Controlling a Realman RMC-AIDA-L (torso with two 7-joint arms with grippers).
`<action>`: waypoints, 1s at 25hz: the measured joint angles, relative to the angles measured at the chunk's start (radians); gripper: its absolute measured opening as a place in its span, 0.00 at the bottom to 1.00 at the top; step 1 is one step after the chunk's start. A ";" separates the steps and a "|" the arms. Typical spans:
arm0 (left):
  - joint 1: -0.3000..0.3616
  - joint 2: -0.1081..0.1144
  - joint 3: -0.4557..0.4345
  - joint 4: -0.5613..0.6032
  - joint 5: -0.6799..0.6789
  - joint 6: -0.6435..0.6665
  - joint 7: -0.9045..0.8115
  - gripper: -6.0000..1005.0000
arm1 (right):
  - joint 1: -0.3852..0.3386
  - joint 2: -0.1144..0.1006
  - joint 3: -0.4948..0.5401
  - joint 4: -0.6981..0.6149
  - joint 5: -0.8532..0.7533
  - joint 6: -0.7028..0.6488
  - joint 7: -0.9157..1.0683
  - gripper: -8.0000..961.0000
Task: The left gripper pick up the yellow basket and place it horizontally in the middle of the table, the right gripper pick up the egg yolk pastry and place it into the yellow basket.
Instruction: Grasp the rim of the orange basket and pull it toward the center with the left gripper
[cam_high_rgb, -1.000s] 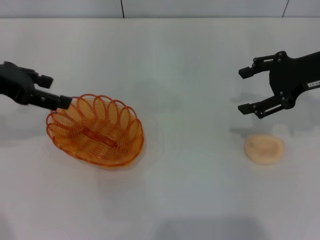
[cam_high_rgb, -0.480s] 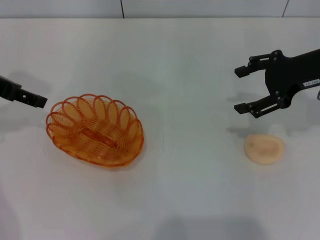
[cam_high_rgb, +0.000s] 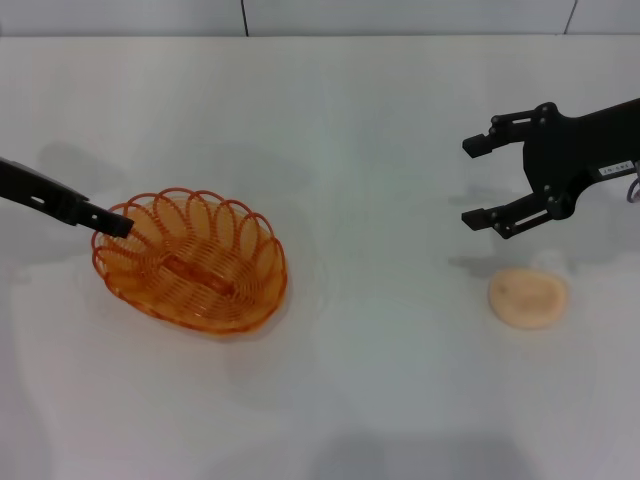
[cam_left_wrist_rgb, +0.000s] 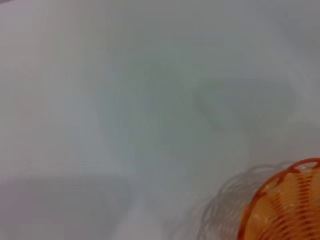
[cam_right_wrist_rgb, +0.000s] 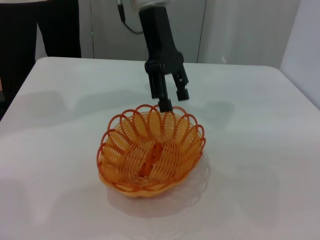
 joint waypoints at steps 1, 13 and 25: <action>-0.001 -0.003 0.006 -0.010 0.000 -0.013 0.002 0.87 | 0.000 0.001 0.000 0.000 0.000 0.001 0.000 0.90; -0.013 -0.023 0.035 -0.063 0.000 -0.073 0.009 0.79 | -0.004 0.004 0.000 0.000 0.000 0.005 -0.002 0.90; -0.014 -0.035 0.089 -0.060 -0.005 -0.084 0.022 0.53 | -0.006 0.007 0.000 0.000 0.000 0.014 -0.010 0.90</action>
